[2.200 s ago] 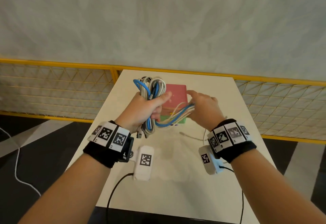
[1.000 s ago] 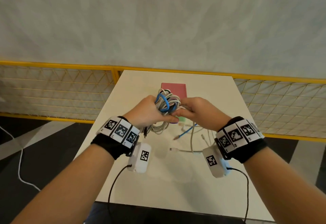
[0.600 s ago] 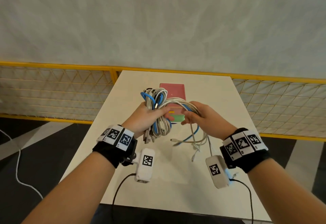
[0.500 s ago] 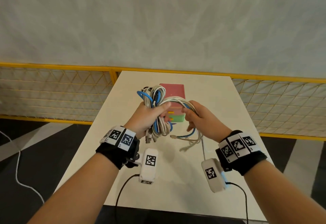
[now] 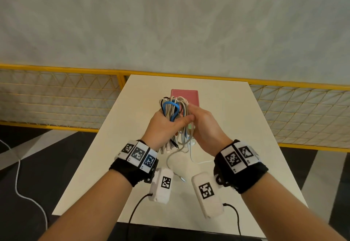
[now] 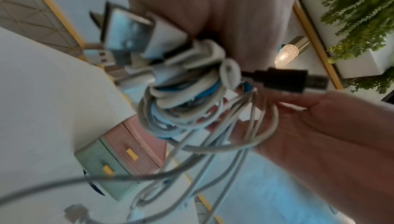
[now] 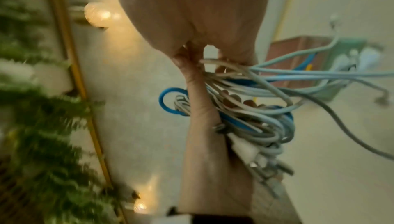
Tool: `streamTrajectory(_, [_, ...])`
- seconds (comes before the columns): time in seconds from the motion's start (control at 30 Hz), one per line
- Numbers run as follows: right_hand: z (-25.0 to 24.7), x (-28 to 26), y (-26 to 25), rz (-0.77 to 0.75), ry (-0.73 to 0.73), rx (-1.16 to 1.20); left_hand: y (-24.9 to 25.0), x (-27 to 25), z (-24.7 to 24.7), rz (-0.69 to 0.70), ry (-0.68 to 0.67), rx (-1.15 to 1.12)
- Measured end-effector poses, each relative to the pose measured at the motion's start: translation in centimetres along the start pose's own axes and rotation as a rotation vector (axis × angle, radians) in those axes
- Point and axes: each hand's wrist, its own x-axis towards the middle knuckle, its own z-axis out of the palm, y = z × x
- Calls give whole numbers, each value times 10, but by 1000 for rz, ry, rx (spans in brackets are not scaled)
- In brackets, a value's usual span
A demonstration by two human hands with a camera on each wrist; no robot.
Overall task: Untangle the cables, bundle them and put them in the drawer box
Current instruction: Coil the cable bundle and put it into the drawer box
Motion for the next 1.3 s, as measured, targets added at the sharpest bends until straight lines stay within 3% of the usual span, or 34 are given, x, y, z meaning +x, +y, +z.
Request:
streamTrajectory(0.1, [-2,-2,-5,83,-121,186,6,0,-1,-20,-4,-36])
streamTrajectory(0.2, [-2,-2,-8,72,-124,217,11,2,0,-45,-10,-66])
streamTrajectory(0.37, [-2,-1,-6,9,-119,37,11,7,4,-44,59,-75])
streamTrajectory(0.5, [-7,-6,-9,-40,-309,-230,11,15,-1,-81,106,-105])
streamTrajectory(0.6, [-11,-4,0,-18,-350,-351,18,13,2,-61,51,-212])
streamTrajectory(0.7, [-12,3,8,-40,-339,-429,15,15,6,-87,35,-253])
streamTrajectory(0.83, [-7,11,13,-29,-216,-469,1,22,6,-256,90,-243])
streamTrajectory(1.03, [0,11,11,-91,-228,-483,12,18,9,-93,116,-110])
streamTrajectory(1.2, [3,15,11,-240,-168,-425,23,18,12,-34,107,-112])
streamTrajectory(1.3, [3,15,7,-284,-173,-406,29,20,8,-39,-24,-66])
